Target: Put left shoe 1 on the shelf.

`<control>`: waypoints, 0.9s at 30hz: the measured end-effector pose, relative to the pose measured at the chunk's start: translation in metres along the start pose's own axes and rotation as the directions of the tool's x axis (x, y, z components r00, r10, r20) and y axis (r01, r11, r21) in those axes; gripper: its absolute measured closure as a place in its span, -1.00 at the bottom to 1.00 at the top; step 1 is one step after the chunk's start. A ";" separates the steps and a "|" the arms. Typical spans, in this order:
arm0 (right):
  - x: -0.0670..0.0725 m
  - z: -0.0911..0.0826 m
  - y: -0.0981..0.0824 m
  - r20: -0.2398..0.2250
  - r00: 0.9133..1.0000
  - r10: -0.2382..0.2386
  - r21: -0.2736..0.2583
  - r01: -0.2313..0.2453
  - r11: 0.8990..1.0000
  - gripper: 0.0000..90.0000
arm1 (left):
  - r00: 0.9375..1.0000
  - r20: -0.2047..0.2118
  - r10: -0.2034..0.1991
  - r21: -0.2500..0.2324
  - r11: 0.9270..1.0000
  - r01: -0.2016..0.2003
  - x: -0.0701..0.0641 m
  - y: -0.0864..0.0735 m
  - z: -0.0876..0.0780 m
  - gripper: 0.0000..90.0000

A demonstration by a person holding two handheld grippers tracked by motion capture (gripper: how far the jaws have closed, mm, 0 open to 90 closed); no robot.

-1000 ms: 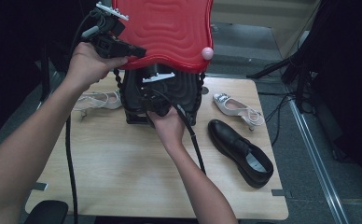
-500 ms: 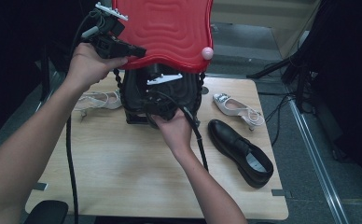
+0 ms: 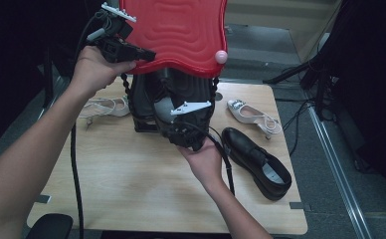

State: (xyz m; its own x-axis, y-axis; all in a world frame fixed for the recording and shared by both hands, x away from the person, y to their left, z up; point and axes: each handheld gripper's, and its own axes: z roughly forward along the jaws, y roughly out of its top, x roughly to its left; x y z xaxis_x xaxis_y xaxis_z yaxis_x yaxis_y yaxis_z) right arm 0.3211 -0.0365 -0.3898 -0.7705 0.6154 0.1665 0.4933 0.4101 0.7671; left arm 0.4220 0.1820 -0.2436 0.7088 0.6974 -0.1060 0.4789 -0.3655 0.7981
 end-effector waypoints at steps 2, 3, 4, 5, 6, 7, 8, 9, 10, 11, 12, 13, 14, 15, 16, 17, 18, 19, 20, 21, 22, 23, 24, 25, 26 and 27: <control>-0.002 0.001 -0.004 0.004 1.000 0.004 0.012 -0.004 1.000 0.98 | 1.000 -0.001 -0.001 -0.001 1.000 0.001 0.000 0.000 0.000 1.00; -0.004 0.004 -0.007 0.001 1.000 0.005 0.025 -0.005 1.000 1.00 | 1.000 -0.001 -0.001 -0.001 1.000 0.001 0.000 0.000 0.000 1.00; -0.006 0.006 -0.011 0.004 1.000 0.001 0.027 -0.001 1.000 1.00 | 1.000 0.000 -0.001 -0.001 1.000 0.001 0.000 0.000 0.000 1.00; -0.010 0.010 -0.016 0.008 1.000 0.020 0.042 -0.020 0.999 1.00 | 1.000 0.000 -0.002 -0.003 1.000 0.002 0.000 0.000 0.000 1.00; -0.010 0.010 -0.016 0.008 1.000 0.020 0.042 -0.020 0.999 1.00 | 1.000 0.001 -0.002 -0.003 1.000 0.002 0.000 0.000 0.000 1.00; -0.012 0.012 -0.018 0.009 1.000 0.026 0.046 -0.026 0.999 1.00 | 1.000 0.001 -0.002 -0.003 1.000 0.002 0.000 -0.001 0.000 1.00; -0.015 0.016 -0.019 0.023 0.999 0.023 0.047 -0.024 0.999 1.00 | 1.000 0.001 -0.001 -0.002 1.000 0.001 0.000 -0.001 0.000 1.00; -0.015 0.016 -0.019 0.023 0.999 0.023 0.047 -0.024 0.999 1.00 | 1.000 0.002 -0.001 -0.002 1.000 0.001 0.000 -0.001 0.000 1.00; -0.016 0.017 -0.019 0.033 0.999 0.025 0.050 -0.027 0.998 1.00 | 1.000 0.002 -0.001 -0.003 1.000 0.001 0.000 -0.001 0.000 1.00; -0.017 0.018 -0.019 0.041 0.999 0.025 0.044 -0.027 0.999 1.00 | 1.000 0.001 -0.001 -0.003 1.000 0.001 0.000 -0.001 0.000 1.00; -0.019 0.020 -0.017 0.025 0.999 0.026 0.046 -0.027 0.999 1.00 | 1.000 0.001 -0.002 -0.003 1.000 0.002 0.000 -0.001 0.000 1.00; -0.019 0.020 -0.017 0.025 0.999 0.026 0.046 -0.027 0.999 1.00 | 1.000 0.002 -0.003 -0.003 1.000 0.003 0.000 -0.001 0.000 1.00; -0.018 0.020 -0.017 0.023 0.999 0.027 0.051 -0.028 0.998 1.00 | 1.000 0.002 -0.004 -0.004 1.000 0.004 0.000 -0.001 0.000 1.00; -0.018 0.021 -0.016 0.029 1.000 0.009 0.048 -0.010 0.999 1.00 | 1.000 0.002 -0.002 -0.003 1.000 0.002 0.000 -0.001 0.000 1.00; -0.017 0.022 -0.016 0.031 1.000 0.005 0.050 -0.006 0.999 1.00 | 1.000 0.002 -0.003 -0.002 1.000 0.003 0.000 -0.001 0.000 1.00; -0.016 0.022 -0.015 0.033 0.999 0.013 0.056 -0.015 0.998 1.00 | 1.000 0.002 -0.005 -0.003 1.000 0.005 0.000 -0.001 0.000 1.00; -0.016 0.022 -0.014 0.031 0.999 0.010 0.055 -0.012 0.998 1.00 | 1.000 0.002 -0.005 -0.003 1.000 0.005 0.000 -0.001 0.000 1.00; -0.015 0.022 -0.012 0.023 1.000 0.005 0.055 -0.006 0.998 1.00 | 1.000 0.002 -0.007 -0.005 1.000 0.007 0.000 -0.001 0.000 1.00; -0.015 0.022 -0.010 0.018 1.000 -0.003 0.051 0.002 0.999 1.00 | 1.000 0.002 -0.008 -0.005 1.000 0.008 0.000 -0.001 0.000 1.00; -0.012 0.023 -0.008 0.027 1.000 -0.010 0.049 0.008 0.999 1.00 | 1.000 0.002 -0.009 -0.006 1.000 0.009 0.000 -0.001 0.000 1.00; -0.012 0.023 -0.008 0.027 1.000 -0.010 0.049 0.008 0.999 1.00 | 1.000 0.002 -0.009 -0.006 1.000 0.009 0.000 -0.001 0.000 1.00; -0.011 0.025 -0.004 0.033 0.999 -0.007 0.049 0.006 0.999 1.00 | 1.000 0.001 -0.007 -0.006 1.000 0.007 0.000 -0.001 0.000 1.00; -0.011 0.027 -0.003 0.030 1.000 -0.001 0.049 -0.001 0.999 1.00 | 1.000 0.001 -0.006 -0.005 1.000 0.006 0.000 -0.001 0.000 1.00; -0.011 0.027 -0.003 0.030 1.000 -0.001 0.049 -0.001 0.999 1.00 | 1.000 0.001 -0.005 -0.004 1.000 0.005 0.000 -0.001 -0.001 1.00; -0.012 0.028 -0.001 0.025 1.000 -0.001 0.044 0.000 0.999 1.00 | 1.000 0.001 -0.004 -0.004 1.000 0.004 0.000 -0.001 -0.001 1.00; -0.013 0.030 0.000 0.024 1.000 -0.002 0.042 0.001 0.999 1.00 | 1.000 0.001 -0.004 -0.004 1.000 0.004 0.000 -0.001 -0.001 1.00</control>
State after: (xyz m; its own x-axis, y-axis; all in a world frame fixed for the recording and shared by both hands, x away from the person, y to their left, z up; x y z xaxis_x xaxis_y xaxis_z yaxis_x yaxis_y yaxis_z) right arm 0.3433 -0.0243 -0.4103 -0.7616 0.6304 0.1503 0.5093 0.4388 0.7403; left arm 0.4212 0.1830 -0.2444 0.7073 0.6983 -0.1095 0.4794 -0.3601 0.8003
